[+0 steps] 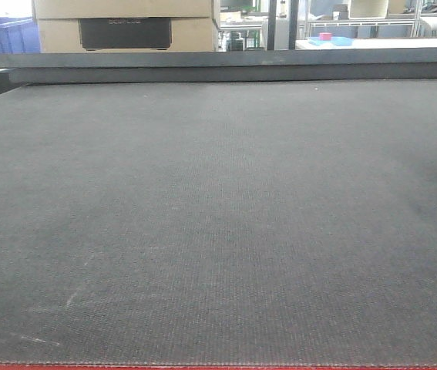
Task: Grab block from conveyor and place in blue bin
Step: 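Close the left gripper on the green block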
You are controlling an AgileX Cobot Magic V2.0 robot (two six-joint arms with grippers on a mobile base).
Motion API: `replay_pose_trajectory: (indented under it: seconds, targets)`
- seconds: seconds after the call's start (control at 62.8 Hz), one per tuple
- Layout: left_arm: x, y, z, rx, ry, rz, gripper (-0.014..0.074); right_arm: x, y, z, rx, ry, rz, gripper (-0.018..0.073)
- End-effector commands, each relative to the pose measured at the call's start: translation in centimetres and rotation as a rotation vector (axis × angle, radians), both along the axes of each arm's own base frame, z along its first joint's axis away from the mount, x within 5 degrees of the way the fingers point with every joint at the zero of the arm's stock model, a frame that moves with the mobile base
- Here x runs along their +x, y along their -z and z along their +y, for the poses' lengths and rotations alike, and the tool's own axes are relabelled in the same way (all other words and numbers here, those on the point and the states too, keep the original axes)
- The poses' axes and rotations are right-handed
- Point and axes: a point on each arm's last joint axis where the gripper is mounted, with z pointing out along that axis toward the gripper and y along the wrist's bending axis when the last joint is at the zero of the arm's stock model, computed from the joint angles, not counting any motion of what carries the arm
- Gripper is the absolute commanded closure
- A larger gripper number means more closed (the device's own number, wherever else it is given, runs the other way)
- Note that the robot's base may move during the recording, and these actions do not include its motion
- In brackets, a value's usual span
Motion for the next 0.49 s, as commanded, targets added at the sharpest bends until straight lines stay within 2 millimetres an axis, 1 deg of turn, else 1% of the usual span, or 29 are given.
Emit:
replay_pose_trajectory:
  seconds: [0.0, 0.112, 0.319, 0.478]
  targets:
    - [0.4, 0.8, 0.0, -0.01, -0.011, 0.01, 0.012, 0.1, -0.5, 0.1, 0.005, -0.001, -0.025, 0.0727]
    - [0.8, 1.8, -0.2, -0.01, -0.007, 0.047, 0.0122, 0.1, -0.5, 0.1, 0.005, -0.001, -0.025, 0.0727]
    - [1.7, 3.5, -1.5, -0.01, 0.034, 0.074, 0.0122, -0.1, -0.2, 0.1, 0.004, -0.001, -0.017, 0.0727]
    - [1.9, 4.2, -1.3, 0.009, -0.001, 0.097, 0.0122, -0.2, -0.2, 0.1, 0.004, -0.001, -0.005, 0.0727]
